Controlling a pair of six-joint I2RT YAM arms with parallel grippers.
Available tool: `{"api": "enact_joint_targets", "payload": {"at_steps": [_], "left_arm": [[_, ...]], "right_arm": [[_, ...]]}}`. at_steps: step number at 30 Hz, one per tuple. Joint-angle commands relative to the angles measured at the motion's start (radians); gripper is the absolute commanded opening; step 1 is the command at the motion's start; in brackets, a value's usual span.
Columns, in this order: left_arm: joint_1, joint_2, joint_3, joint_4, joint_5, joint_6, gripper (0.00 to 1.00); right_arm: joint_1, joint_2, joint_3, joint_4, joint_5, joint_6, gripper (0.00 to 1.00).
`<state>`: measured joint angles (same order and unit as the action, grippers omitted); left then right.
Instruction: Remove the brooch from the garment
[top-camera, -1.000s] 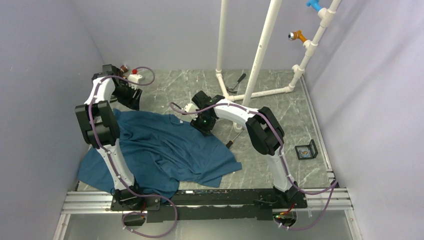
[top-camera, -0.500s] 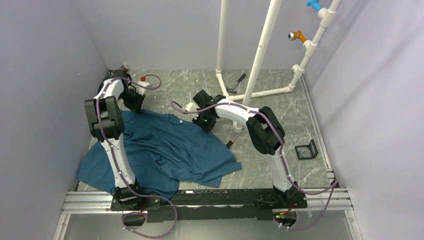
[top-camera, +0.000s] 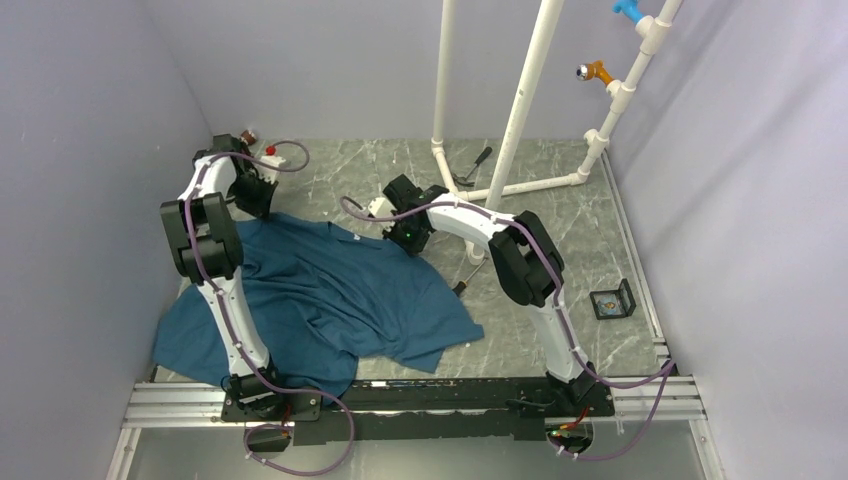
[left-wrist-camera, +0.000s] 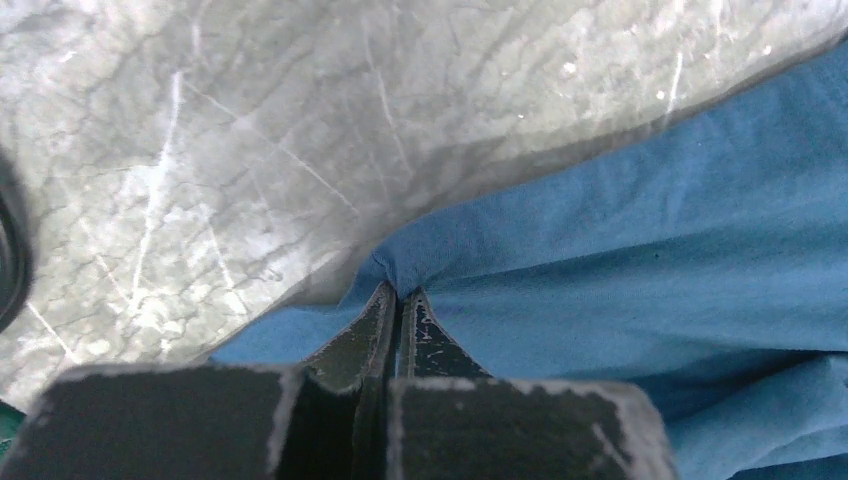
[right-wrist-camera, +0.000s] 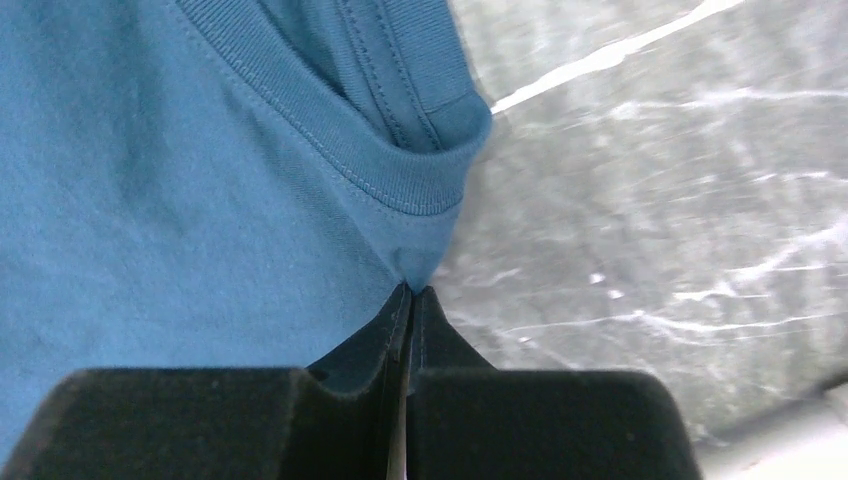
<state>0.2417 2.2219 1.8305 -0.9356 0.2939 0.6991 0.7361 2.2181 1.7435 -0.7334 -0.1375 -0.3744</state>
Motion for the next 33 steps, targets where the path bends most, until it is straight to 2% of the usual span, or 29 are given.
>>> {"api": "enact_joint_targets", "payload": {"at_steps": [1, 13, 19, 33], "left_arm": [[0.02, -0.042, 0.046, 0.088, -0.008, -0.06, 0.0], [0.048, -0.079, 0.056, 0.298, -0.024, -0.206, 0.0], [0.051, -0.053, 0.097, 0.38, -0.083, -0.226, 0.0], [0.056, 0.023, 0.159, 0.633, -0.126, -0.257, 0.0]], "right_arm": [[-0.056, 0.057, 0.091, 0.081, 0.12, 0.026, 0.0], [-0.084, 0.122, 0.248, 0.18, 0.171, 0.044, 0.0], [-0.089, 0.201, 0.35, 0.202, 0.244, 0.021, 0.0], [-0.114, 0.321, 0.525, 0.295, 0.378, -0.046, 0.0]]}}
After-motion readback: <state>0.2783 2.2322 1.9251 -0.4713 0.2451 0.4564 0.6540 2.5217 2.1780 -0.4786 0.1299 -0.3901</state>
